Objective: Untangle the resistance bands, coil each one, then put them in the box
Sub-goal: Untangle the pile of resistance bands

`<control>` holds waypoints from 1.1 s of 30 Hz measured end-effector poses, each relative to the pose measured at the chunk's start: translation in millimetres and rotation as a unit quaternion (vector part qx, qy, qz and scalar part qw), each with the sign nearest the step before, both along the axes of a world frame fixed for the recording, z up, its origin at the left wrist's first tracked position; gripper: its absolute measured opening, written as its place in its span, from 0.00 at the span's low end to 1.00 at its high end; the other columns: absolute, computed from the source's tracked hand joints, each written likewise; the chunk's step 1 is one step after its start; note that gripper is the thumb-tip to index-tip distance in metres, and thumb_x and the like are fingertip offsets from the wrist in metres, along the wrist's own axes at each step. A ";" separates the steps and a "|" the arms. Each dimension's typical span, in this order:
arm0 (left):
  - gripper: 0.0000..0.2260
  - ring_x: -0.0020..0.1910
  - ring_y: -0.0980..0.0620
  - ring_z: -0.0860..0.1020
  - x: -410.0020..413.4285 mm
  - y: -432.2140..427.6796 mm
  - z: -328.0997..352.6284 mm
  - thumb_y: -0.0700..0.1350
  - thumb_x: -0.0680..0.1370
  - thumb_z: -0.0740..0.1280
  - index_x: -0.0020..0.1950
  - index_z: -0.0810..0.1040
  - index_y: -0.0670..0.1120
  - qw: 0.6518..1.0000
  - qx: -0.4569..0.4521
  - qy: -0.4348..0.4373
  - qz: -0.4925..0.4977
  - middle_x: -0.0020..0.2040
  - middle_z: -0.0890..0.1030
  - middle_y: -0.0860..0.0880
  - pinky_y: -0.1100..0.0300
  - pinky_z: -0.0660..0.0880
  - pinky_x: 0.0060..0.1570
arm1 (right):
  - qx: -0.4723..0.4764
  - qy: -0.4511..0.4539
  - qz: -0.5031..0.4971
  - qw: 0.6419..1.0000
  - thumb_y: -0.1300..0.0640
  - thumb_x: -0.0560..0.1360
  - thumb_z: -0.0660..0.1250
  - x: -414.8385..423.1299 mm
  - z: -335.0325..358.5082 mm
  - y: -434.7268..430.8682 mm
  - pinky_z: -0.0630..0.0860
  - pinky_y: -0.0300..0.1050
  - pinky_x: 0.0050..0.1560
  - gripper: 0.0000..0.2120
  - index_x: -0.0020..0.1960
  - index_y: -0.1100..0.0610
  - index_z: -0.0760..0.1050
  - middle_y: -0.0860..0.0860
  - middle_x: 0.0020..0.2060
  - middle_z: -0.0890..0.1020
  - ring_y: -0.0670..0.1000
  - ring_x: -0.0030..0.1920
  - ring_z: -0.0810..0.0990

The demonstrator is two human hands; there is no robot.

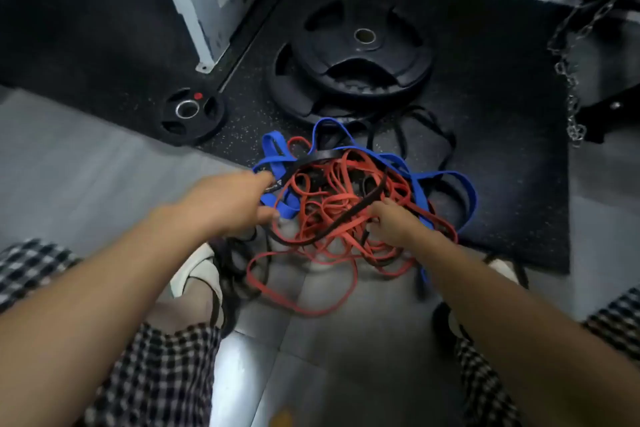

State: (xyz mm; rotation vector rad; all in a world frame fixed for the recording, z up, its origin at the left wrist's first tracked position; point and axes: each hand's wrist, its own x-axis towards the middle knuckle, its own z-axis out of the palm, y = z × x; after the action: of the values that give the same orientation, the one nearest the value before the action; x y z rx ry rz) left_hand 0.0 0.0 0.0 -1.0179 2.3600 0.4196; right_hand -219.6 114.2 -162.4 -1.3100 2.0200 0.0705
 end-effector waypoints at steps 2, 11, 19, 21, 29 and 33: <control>0.22 0.62 0.46 0.72 6.3 -7.0 -5.0 0.57 0.77 0.61 0.66 0.65 0.49 0.999 0.011 -0.049 -0.021 0.64 0.73 0.48 0.55 0.72 0.55 | 0.024 -0.016 0.027 0.999 0.62 0.76 0.59 5.5 -15.6 -13.1 0.70 0.53 0.62 0.20 0.68 0.58 0.66 0.56 0.70 0.62 0.60 0.64 0.70; 0.22 0.63 0.48 0.71 9.5 -11.4 -6.5 0.58 0.77 0.60 0.68 0.63 0.50 0.998 0.031 -0.022 -0.041 0.65 0.71 0.50 0.55 0.71 0.55 | 0.125 0.067 0.116 0.983 0.58 0.79 0.54 31.9 -63.2 -17.2 0.68 0.53 0.62 0.21 0.72 0.57 0.59 0.57 0.70 0.63 0.61 0.66 0.68; 0.22 0.63 0.47 0.71 6.5 -4.3 -3.5 0.57 0.77 0.61 0.68 0.64 0.50 0.998 0.034 0.018 -0.039 0.64 0.71 0.49 0.55 0.70 0.52 | 0.066 0.088 0.150 0.983 0.62 0.77 0.56 22.7 -46.3 -26.9 0.68 0.53 0.64 0.27 0.74 0.54 0.54 0.51 0.75 0.50 0.60 0.70 0.61; 0.22 0.63 0.47 0.71 8.5 -7.2 -7.5 0.57 0.77 0.61 0.67 0.64 0.50 0.999 0.026 0.008 -0.035 0.64 0.71 0.49 0.55 0.69 0.51 | 0.088 0.064 0.148 0.983 0.65 0.77 0.54 24.5 -53.6 -30.7 0.65 0.53 0.67 0.30 0.76 0.51 0.49 0.48 0.76 0.45 0.60 0.72 0.59; 0.21 0.62 0.46 0.72 -1.7 -13.8 -6.7 0.56 0.77 0.61 0.66 0.64 0.48 0.999 0.008 0.016 -0.038 0.63 0.71 0.48 0.57 0.64 0.45 | 0.121 0.166 0.196 0.959 0.63 0.78 0.54 33.8 -41.8 -32.8 0.70 0.50 0.60 0.16 0.64 0.61 0.70 0.57 0.64 0.69 0.58 0.64 0.70; 0.21 0.61 0.46 0.72 -0.5 -13.9 0.9 0.55 0.77 0.63 0.66 0.65 0.48 0.999 0.017 0.025 -0.026 0.63 0.72 0.48 0.57 0.67 0.47 | 0.049 0.025 0.183 0.982 0.60 0.76 0.60 35.5 14.4 -49.2 0.70 0.44 0.52 0.13 0.59 0.61 0.75 0.57 0.56 0.78 0.58 0.57 0.76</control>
State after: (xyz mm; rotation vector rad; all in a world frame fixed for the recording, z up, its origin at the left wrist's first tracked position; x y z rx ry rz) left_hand -0.5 -13.9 0.9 -0.9382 2.4092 0.4679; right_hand -184.2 64.9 -148.0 -1.6126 1.7679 0.3707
